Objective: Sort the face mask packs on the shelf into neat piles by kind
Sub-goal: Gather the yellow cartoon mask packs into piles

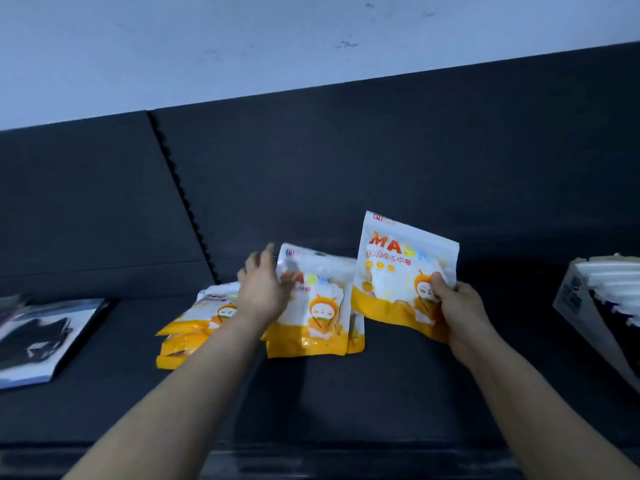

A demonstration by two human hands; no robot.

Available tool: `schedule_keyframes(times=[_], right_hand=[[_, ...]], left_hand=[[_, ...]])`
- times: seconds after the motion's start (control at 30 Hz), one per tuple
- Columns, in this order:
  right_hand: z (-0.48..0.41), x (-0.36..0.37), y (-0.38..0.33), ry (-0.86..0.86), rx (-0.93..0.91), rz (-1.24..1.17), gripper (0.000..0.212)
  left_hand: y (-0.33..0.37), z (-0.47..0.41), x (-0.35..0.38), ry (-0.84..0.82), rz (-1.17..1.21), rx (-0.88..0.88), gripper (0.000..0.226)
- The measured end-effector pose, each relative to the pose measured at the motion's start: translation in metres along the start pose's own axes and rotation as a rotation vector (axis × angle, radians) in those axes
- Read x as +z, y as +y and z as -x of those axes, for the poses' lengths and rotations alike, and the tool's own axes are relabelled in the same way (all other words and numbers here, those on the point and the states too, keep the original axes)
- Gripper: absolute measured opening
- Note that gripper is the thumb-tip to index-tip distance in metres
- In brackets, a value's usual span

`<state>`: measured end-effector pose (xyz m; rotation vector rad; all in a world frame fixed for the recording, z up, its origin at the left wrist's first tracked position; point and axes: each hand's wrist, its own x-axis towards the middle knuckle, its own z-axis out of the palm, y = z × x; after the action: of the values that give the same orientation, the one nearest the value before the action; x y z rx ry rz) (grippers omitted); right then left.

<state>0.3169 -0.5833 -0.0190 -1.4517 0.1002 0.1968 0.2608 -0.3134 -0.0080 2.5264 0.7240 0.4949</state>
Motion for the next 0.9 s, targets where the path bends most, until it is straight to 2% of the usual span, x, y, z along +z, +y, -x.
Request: schedule_keyframes(times=[0.07,0.13,0.23,0.3,0.37,0.43,0.5,0.6,0.67,0.73,0.8,0.83,0.9], right_hand=[[0.001,0.010,0.006,0.035,0.007,-0.008,0.032],[0.003,0.019,0.008,0.044,-0.002,-0.011,0.024],[0.012,0.041,0.008,0.037,-0.018,-0.037,0.020],[0.017,0.055,0.007,0.020,-0.035,-0.034,0.020],[0.018,0.073,0.008,-0.019,-0.051,-0.001,0.018],[0.019,0.095,0.011,-0.021,-0.069,0.049,0.025],[0.019,0.123,0.012,-0.050,-0.091,0.107,0.031],[0.024,0.165,0.012,-0.136,-0.160,0.227,0.037],[0.029,0.182,0.017,-0.138,-0.292,0.428,0.040],[0.030,0.187,0.032,-0.113,-0.510,0.912,0.048],[0.031,0.190,0.050,-0.166,-0.591,1.338,0.055],[0.031,0.193,0.056,-0.213,-0.559,1.462,0.059],[0.029,0.200,0.066,-0.281,-0.481,1.550,0.064]], left_hand=[[-0.009,0.006,0.008,-0.179,-0.136,0.202,0.048],[-0.016,0.011,0.013,-0.327,-0.178,0.245,0.043],[-0.024,0.010,0.012,-0.320,-0.076,0.249,0.046],[-0.023,0.010,0.004,-0.219,0.181,0.158,0.040],[-0.021,0.011,-0.017,-0.189,0.675,-0.008,0.037],[-0.019,0.012,-0.041,-0.393,1.026,-0.192,0.036],[-0.026,0.013,-0.056,-0.442,1.000,-0.136,0.045],[-0.054,0.002,-0.072,-0.155,0.861,-0.076,0.067],[-0.087,-0.018,-0.082,-0.021,0.746,-0.141,0.062],[-0.119,-0.033,-0.090,-0.063,0.429,-0.176,0.047],[-0.140,-0.036,-0.088,-0.184,0.134,-0.227,0.041],[-0.147,-0.036,-0.086,-0.223,0.115,-0.268,0.049],[-0.152,-0.034,-0.083,-0.302,0.343,-0.383,0.068]])
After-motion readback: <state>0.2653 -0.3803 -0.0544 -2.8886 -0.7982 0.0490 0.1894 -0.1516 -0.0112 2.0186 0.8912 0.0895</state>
